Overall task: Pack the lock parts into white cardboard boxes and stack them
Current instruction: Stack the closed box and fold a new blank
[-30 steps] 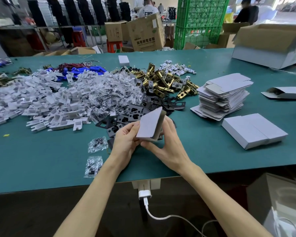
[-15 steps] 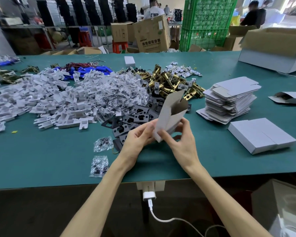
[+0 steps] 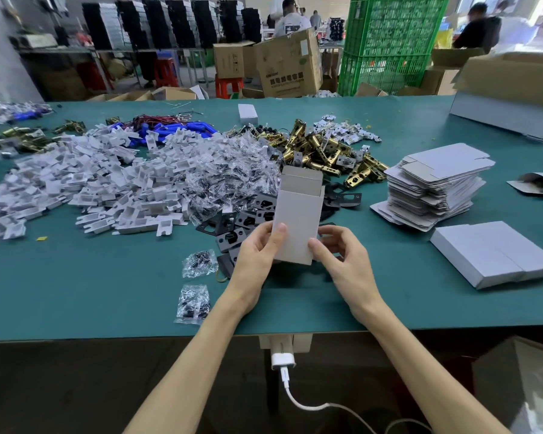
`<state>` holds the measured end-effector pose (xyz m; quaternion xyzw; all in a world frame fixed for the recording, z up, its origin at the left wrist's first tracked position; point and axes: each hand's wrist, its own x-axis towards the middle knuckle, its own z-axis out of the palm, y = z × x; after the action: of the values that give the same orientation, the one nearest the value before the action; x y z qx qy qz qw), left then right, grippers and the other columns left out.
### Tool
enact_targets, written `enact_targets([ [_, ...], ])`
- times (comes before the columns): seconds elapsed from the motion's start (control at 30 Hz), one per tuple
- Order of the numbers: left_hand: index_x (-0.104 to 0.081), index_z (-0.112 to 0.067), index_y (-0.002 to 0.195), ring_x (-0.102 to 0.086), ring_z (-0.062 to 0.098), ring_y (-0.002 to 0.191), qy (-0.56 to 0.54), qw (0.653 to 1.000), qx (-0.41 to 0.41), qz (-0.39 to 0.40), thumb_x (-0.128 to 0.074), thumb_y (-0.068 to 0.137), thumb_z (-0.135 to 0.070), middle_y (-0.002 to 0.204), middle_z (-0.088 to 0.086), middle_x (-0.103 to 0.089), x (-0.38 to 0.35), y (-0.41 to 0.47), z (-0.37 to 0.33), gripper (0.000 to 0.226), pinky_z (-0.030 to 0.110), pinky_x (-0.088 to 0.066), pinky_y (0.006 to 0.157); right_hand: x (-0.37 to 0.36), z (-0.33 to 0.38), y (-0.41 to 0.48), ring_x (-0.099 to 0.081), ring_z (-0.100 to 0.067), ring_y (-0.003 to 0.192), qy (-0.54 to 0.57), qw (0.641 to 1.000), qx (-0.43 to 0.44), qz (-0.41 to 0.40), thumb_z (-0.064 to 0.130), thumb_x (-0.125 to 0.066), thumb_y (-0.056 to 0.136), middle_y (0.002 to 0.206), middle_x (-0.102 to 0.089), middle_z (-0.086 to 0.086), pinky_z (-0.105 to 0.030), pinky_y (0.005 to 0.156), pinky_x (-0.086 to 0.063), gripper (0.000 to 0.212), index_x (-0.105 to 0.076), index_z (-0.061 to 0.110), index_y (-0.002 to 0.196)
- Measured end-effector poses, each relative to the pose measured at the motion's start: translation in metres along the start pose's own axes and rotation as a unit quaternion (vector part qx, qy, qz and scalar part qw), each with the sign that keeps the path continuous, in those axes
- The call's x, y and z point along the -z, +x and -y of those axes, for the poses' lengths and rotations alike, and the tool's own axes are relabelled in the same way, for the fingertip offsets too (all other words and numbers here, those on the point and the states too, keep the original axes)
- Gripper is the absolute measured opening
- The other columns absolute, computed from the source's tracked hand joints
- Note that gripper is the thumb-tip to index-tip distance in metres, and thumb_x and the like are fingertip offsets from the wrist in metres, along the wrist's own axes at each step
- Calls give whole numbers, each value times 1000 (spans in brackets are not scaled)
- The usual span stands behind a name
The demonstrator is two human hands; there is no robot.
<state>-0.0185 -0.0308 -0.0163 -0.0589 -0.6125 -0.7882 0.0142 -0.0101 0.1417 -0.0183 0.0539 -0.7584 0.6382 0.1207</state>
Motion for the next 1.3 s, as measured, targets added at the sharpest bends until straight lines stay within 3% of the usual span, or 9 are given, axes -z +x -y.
enact_targets([
  [0.23,-69,-13,131,-70,21,118,28,998,-4,48,-63,100,-35,126,4,-75,0,0,2,39,32,-56,101,5,-1,1,-68,-14,96,51,998,-19,11,35,-70,94,106,-74,3,-34,75,-55,25,-69,21,115],
  [0.37,-67,-12,130,-70,21,117,13,999,-20,22,-65,98,-35,124,5,-75,0,-1,0,39,32,-58,96,3,-2,1,-65,-14,100,-4,999,4,42,28,-68,96,108,-71,2,-30,81,-56,28,-65,20,123],
  [0.6,-70,-13,127,-69,18,118,7,1000,-14,13,-67,95,-32,125,4,-75,1,0,-1,38,30,-56,97,3,-3,1,-62,-11,98,-33,998,11,47,23,-69,97,110,-69,4,-32,86,-54,25,-63,18,121],
  [0.77,-68,-7,127,-70,18,116,24,1000,-19,6,-69,92,-30,123,5,-76,0,-1,-1,41,27,-56,92,3,-3,2,-64,-15,109,-9,999,-3,49,30,-59,102,115,-70,4,-40,92,-56,25,-64,17,124],
  [0.93,-68,-7,123,-70,27,117,41,999,-11,-16,-63,95,-37,121,7,-76,-1,-2,-1,41,39,-57,100,1,2,1,-68,-8,93,60,998,-19,27,34,-43,109,104,-74,3,-23,72,-55,34,-70,15,115],
  [1.13,-69,-6,116,-72,28,107,41,998,8,-45,-60,96,-47,114,10,-77,-1,0,2,47,46,-59,95,0,-1,10,-66,-15,90,8,999,-33,-4,22,-57,104,104,-72,1,-33,72,-58,13,-68,21,112],
  [1.3,-65,-11,118,-70,30,114,29,998,15,-62,-59,97,-49,117,7,-75,2,4,6,43,55,-56,101,12,8,70,-64,-18,103,-71,996,-25,-37,17,-60,100,110,-66,0,-47,93,-57,22,-62,15,121],
])
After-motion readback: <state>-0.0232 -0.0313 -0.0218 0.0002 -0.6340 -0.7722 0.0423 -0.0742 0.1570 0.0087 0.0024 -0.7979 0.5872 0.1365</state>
